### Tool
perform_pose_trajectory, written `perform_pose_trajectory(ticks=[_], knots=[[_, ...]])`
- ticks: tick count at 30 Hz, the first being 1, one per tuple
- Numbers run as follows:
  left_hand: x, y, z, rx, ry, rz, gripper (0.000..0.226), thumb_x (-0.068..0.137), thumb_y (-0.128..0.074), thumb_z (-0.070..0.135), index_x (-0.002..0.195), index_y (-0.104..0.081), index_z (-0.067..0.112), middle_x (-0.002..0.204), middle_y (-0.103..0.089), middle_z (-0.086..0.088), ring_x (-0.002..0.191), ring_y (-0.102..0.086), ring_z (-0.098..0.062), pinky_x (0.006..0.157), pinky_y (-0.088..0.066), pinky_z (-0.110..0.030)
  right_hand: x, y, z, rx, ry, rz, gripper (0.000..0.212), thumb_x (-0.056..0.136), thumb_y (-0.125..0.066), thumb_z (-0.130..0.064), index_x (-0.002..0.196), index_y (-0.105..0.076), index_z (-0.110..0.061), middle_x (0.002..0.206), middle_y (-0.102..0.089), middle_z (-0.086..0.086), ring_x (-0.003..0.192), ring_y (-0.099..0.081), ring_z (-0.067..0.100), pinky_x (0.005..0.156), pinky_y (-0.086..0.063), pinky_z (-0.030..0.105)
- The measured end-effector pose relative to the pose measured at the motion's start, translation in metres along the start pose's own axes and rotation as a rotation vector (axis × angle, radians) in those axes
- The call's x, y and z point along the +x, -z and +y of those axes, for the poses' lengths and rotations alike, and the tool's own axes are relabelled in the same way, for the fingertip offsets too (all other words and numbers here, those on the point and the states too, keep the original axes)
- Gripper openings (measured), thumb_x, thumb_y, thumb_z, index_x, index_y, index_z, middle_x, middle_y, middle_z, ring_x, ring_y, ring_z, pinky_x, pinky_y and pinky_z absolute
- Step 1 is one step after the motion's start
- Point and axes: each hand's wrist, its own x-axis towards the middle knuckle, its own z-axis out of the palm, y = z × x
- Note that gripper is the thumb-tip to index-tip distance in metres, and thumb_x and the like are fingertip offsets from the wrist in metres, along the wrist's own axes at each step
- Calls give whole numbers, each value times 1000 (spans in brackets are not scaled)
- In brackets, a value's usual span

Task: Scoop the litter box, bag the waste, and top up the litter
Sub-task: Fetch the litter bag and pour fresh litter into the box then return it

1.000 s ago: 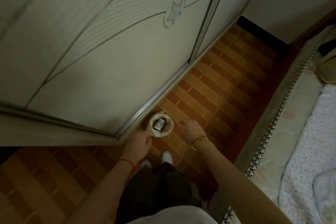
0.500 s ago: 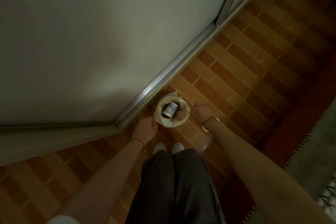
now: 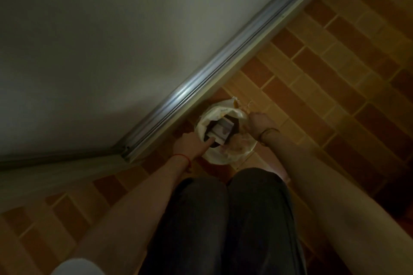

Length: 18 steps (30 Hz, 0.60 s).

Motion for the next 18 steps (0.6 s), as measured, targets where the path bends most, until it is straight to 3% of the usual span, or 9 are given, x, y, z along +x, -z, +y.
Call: perform_pose_trajectory(ticks=[2,5,9,11,14,18], knots=[[12,-11,1,-49,49,2,47,90,-58,44,107,-65,1,104,-68,-18,94,-66,-32,76,-52,-34,6,-7,2,1,28,29,34,97,-43,-28,122,-52,-7,108,-63,18,93,-59,32,70,-44,35],[16,-17,4,-78,97,44,38,90,-58,27,110,-62,-5,105,-66,-20,95,-65,-33,77,-54,-35,12,-14,6,3,68,77,33,98,-40,-24,123,-52,-8,104,-64,18,89,-60,32,67,-45,34],[6,-7,0,-109,73,88,26,93,-53,22,97,-64,-1,90,-66,-15,86,-67,-31,75,-57,-37,6,-5,3,63,82,118,26,97,-42,-23,106,-61,-8,98,-66,14,84,-61,30,64,-46,33],[-2,7,0,-122,51,99,23,95,-52,23,88,-64,4,78,-63,-9,78,-67,-26,68,-56,-34,-4,6,-1,70,59,143,26,97,-41,-20,105,-62,-7,98,-66,15,81,-60,30,61,-43,32],[-28,33,15,-117,-1,109,31,97,-50,23,69,-55,12,61,-49,0,56,-50,-14,50,-34,-21,-28,23,0,124,-16,129,31,99,-37,-22,98,-63,-5,95,-66,17,70,-52,26,60,-38,30],[-84,62,34,-85,-16,97,31,97,-51,25,69,-57,13,60,-50,2,52,-47,-7,47,-29,-18,-86,52,0,116,-60,109,30,98,-38,-24,98,-62,-4,98,-65,17,76,-56,29,62,-41,31]])
